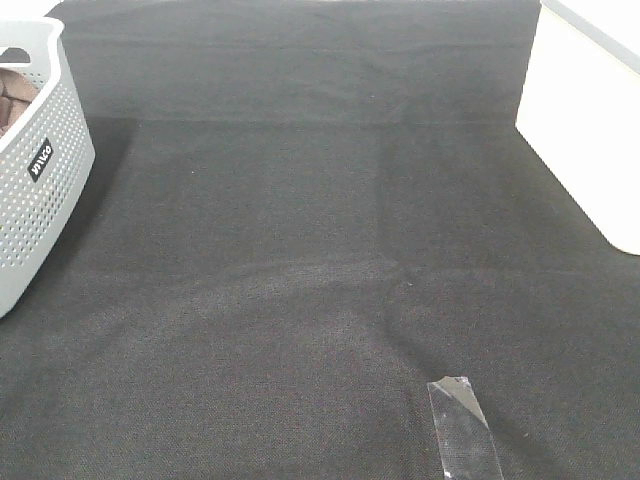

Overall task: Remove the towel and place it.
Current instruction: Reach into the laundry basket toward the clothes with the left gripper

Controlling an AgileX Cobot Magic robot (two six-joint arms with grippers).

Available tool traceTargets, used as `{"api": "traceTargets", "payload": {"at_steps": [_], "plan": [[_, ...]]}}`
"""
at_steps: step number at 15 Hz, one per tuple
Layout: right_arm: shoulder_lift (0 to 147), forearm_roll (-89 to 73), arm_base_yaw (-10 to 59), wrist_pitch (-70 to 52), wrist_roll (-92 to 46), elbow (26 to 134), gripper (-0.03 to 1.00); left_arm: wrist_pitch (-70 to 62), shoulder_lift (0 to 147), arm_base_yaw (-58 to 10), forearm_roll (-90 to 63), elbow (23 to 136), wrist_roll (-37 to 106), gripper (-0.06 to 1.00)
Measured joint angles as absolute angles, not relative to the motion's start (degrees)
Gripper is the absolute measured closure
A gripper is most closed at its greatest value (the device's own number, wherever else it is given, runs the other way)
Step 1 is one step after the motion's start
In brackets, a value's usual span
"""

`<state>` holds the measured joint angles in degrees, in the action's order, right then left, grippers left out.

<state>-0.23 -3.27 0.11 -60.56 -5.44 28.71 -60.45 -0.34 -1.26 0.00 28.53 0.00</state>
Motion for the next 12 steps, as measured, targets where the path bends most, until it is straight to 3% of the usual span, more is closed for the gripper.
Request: {"api": "traceTargets", "payload": {"at_steps": [12], "plan": [[-0.23,-3.27,0.11,-60.56,-5.44,28.71,0.14,-60.45,-0.34,-1.26,0.00,28.53,0.00,-0.05]]}}
